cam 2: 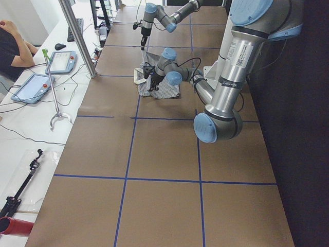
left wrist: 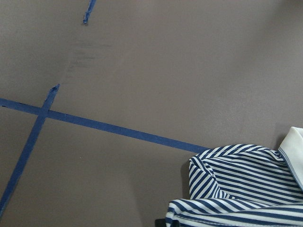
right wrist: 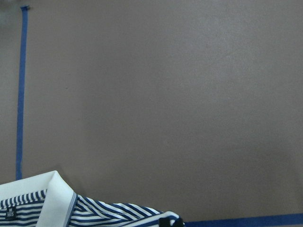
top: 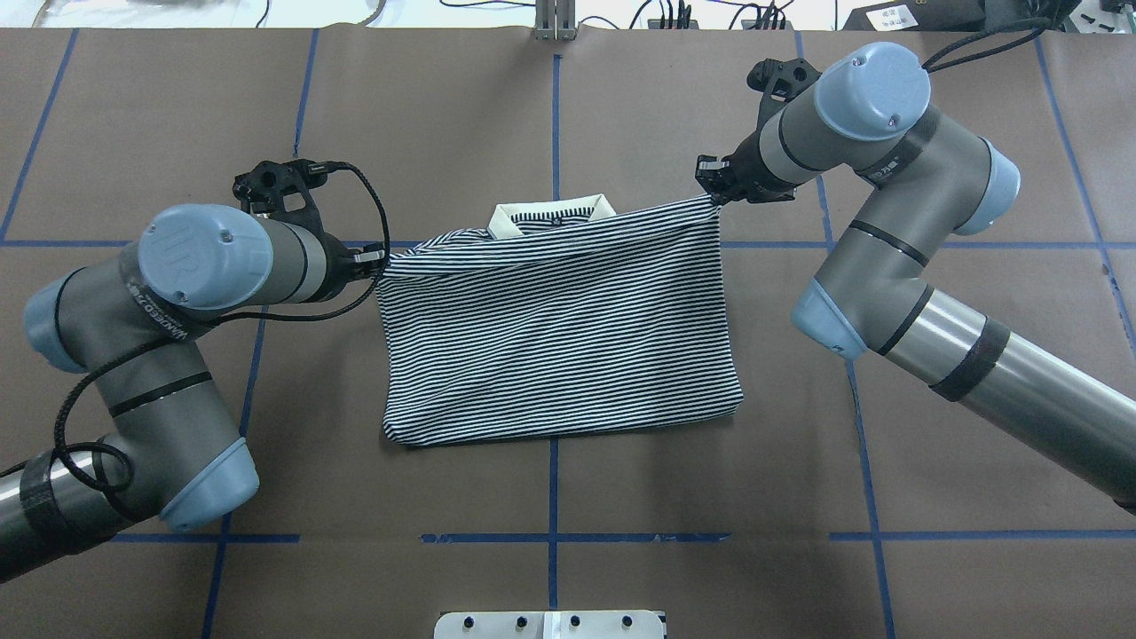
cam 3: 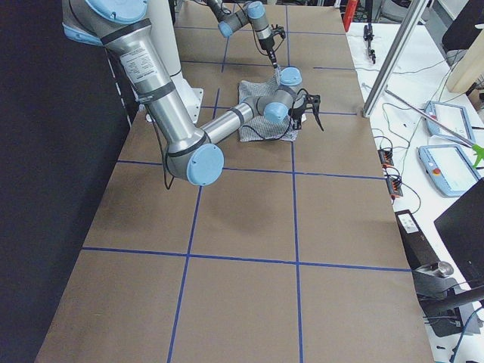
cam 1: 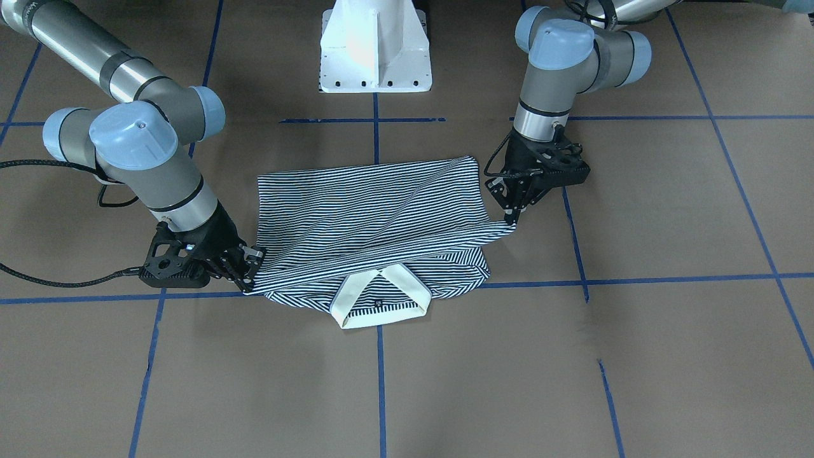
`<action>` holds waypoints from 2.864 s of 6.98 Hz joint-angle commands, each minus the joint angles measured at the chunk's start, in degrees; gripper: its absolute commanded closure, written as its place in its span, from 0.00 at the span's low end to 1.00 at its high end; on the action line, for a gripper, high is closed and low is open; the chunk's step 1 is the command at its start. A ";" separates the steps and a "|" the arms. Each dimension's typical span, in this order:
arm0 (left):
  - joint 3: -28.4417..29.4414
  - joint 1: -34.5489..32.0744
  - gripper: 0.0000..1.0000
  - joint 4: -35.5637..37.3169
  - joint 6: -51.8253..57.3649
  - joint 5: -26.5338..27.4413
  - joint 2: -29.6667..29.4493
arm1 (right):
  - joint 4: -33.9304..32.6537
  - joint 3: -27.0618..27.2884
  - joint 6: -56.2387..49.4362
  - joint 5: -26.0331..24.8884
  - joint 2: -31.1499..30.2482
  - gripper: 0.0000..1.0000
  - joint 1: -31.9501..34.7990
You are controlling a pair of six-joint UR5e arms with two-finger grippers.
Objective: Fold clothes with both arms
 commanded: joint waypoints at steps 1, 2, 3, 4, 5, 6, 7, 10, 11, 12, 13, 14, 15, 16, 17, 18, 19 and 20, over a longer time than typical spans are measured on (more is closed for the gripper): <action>4.35 0.03 1.00 0.22 -0.63 0.04 -3.21 | 0.28 -0.24 0.10 0.09 0.50 1.00 -0.05; 4.35 -0.14 1.00 0.22 -0.63 0.13 -3.22 | 0.45 -0.24 0.18 0.09 0.68 1.00 -0.14; 4.35 -0.58 1.00 0.05 -0.90 0.04 -3.22 | 0.45 -0.24 -0.08 0.35 0.59 1.00 -0.14; 4.35 -1.28 0.67 0.05 -0.99 0.04 -3.22 | 0.45 -0.50 -0.25 0.35 0.50 0.28 -0.22; 4.27 -2.59 0.01 0.05 -0.81 -0.13 -3.39 | 0.63 -0.42 -0.25 0.44 0.15 0.00 -0.31; 4.27 -3.04 0.00 0.22 -0.55 -0.31 -3.48 | 1.93 -0.51 -0.43 0.70 -0.11 0.00 -0.23; 4.27 -3.13 0.00 0.05 -0.55 -1.87 -3.65 | 2.03 -0.51 -0.52 0.70 -0.11 0.00 -0.23; 3.13 -3.13 0.00 0.05 -0.37 -5.38 -3.66 | 1.34 1.50 0.79 3.33 -1.25 0.00 -0.66; 1.56 -3.13 0.00 0.22 -0.46 -5.93 -3.74 | 0.29 5.43 5.59 3.34 -5.52 0.00 -2.67; 0.06 -3.13 0.00 0.66 -0.63 -5.93 -3.74 | -3.03 9.30 11.20 3.69 -8.09 0.00 -4.17; -0.47 -3.13 0.00 0.66 -0.72 -5.93 -3.74 | -7.59 13.95 12.56 3.52 -10.29 0.00 -6.96; -1.09 -3.13 0.00 0.75 -0.81 -5.93 -3.83 | -10.94 16.17 13.36 3.52 -10.57 0.00 -8.91; -1.36 -3.05 0.00 0.75 -0.81 -5.93 -3.92 | -11.84 16.28 17.02 2.91 -10.75 0.00 -11.10; -2.06 -3.05 0.00 0.75 -0.90 -5.93 -3.92 | -11.85 15.93 17.15 2.55 -10.92 0.00 -12.17; -2.24 -2.96 0.00 0.84 -0.99 -5.93 -3.92 | -11.94 15.49 17.15 0.29 -11.45 0.00 -13.66; -2.41 -3.05 0.00 0.84 -0.90 -5.93 -3.92 | -11.94 15.66 17.15 0.18 -11.89 0.00 -13.85; -2.50 -3.05 0.00 0.92 -0.99 -5.93 -3.92 | -12.03 15.84 17.24 0.26 -11.80 0.00 -13.94; -2.59 -2.96 0.00 0.93 -0.99 -5.93 -3.92 | -11.94 16.10 17.24 0.61 -12.24 0.00 -13.94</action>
